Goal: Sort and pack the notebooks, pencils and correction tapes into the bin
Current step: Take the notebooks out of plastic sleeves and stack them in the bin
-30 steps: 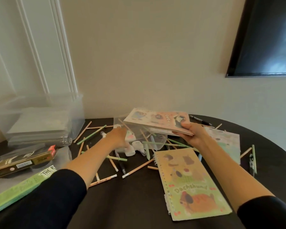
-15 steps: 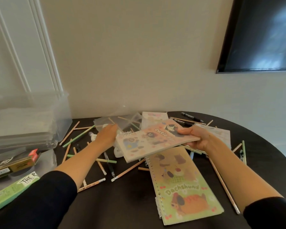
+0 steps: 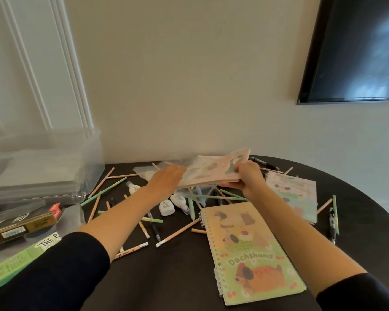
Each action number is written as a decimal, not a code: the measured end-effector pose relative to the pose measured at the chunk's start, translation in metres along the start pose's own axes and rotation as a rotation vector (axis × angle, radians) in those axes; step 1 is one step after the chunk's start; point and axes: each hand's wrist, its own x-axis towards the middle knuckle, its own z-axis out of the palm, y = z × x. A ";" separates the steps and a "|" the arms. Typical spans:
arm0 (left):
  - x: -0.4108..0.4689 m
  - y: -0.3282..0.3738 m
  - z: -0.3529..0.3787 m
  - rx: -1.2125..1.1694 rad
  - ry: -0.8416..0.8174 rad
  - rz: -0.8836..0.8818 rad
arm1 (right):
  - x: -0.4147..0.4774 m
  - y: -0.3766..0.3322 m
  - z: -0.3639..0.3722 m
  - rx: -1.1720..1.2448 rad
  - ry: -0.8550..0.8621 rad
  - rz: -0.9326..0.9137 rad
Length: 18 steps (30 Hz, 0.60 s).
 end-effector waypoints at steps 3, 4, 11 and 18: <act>0.000 0.011 -0.014 -0.080 0.027 0.005 | -0.005 0.008 0.016 -0.017 0.007 -0.084; 0.000 0.014 -0.019 -0.097 0.025 0.021 | -0.005 0.010 0.021 -0.034 0.021 -0.104; -0.013 0.027 -0.023 -0.146 -0.088 0.034 | -0.008 0.025 0.037 0.021 -0.180 0.199; -0.013 0.032 -0.003 -0.136 -0.180 -0.112 | -0.008 0.053 0.026 0.118 -0.163 0.369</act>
